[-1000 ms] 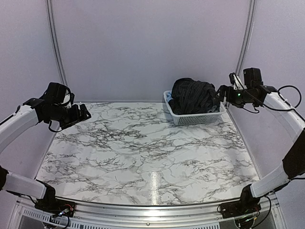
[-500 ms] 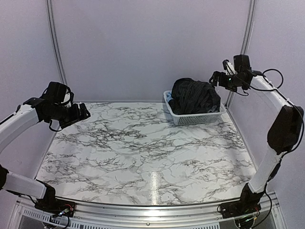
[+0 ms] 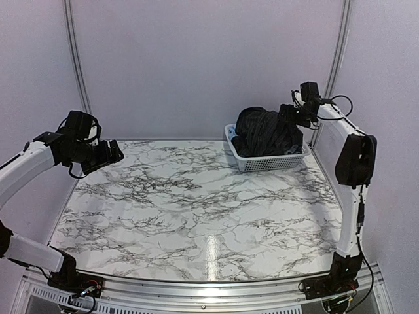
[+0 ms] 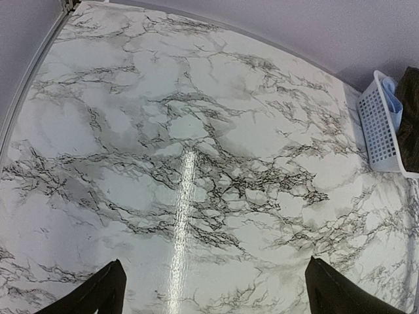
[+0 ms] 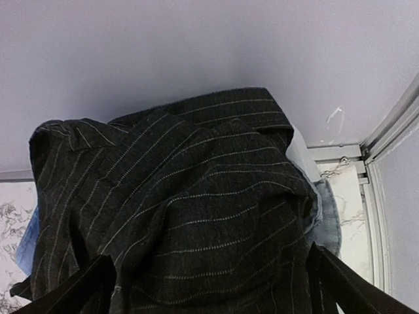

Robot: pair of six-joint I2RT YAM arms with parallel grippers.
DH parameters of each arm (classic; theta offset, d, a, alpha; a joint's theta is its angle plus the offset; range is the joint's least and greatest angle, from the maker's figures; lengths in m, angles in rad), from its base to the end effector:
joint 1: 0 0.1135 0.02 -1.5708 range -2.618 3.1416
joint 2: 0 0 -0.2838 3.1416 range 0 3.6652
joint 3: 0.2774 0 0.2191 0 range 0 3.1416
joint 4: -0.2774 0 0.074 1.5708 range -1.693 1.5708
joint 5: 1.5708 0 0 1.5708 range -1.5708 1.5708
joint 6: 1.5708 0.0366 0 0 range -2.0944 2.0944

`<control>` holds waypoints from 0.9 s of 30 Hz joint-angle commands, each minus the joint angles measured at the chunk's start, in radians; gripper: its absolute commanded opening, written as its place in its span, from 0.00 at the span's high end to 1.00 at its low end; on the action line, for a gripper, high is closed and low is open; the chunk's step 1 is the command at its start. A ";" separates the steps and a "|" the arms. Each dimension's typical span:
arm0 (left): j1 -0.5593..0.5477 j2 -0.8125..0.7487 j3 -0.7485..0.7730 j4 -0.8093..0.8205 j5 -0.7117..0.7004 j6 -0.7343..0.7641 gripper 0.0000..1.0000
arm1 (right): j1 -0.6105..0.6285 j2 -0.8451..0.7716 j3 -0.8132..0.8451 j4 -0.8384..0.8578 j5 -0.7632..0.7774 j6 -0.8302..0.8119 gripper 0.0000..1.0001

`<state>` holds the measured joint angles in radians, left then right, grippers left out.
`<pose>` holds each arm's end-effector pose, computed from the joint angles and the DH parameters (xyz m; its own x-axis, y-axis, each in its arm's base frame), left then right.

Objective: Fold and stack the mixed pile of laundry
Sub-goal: Pick up the crumpled shirt from the bin.

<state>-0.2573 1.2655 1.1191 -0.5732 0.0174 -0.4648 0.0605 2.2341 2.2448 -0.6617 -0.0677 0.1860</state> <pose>0.2272 -0.0604 0.3399 -0.6895 -0.2820 -0.6671 -0.0469 0.9366 -0.3474 0.4917 0.0323 0.3324 -0.6155 0.1476 -0.7742 -0.0002 0.9823 0.1874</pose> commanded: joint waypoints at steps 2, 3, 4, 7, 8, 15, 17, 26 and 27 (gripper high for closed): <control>0.000 0.022 0.028 0.004 -0.013 0.004 0.01 | -0.008 0.086 0.102 -0.001 -0.086 0.037 0.14; 0.000 0.024 0.028 0.003 -0.013 0.005 0.01 | -0.008 0.092 0.102 0.007 -0.101 0.047 0.20; 0.000 0.028 0.030 0.003 -0.013 0.006 0.01 | -0.008 0.096 0.102 0.011 -0.115 0.055 0.28; 0.001 0.037 0.034 0.001 -0.012 0.006 0.01 | -0.008 0.093 0.113 0.014 -0.159 0.073 0.70; 0.001 0.040 0.036 0.000 -0.013 0.006 0.01 | -0.008 0.085 0.119 0.016 -0.179 0.078 0.83; 0.001 0.060 0.058 0.002 -0.012 0.015 0.01 | -0.005 -0.056 0.113 0.102 -0.359 0.117 1.00; 0.001 0.068 0.065 0.003 -0.013 0.015 0.01 | -0.002 -0.104 0.107 0.155 -0.436 0.141 1.00; 0.003 0.105 0.089 0.023 -0.013 -0.008 0.01 | 0.066 -0.257 0.124 0.385 -0.705 0.286 1.00; 0.004 0.106 0.090 0.028 -0.013 -0.012 0.01 | 0.077 -0.265 0.130 0.406 -0.721 0.304 1.00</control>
<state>-0.2569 1.3628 1.1751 -0.5720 0.0170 -0.4652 0.0929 2.0434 2.3135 -0.4465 -0.6456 0.3977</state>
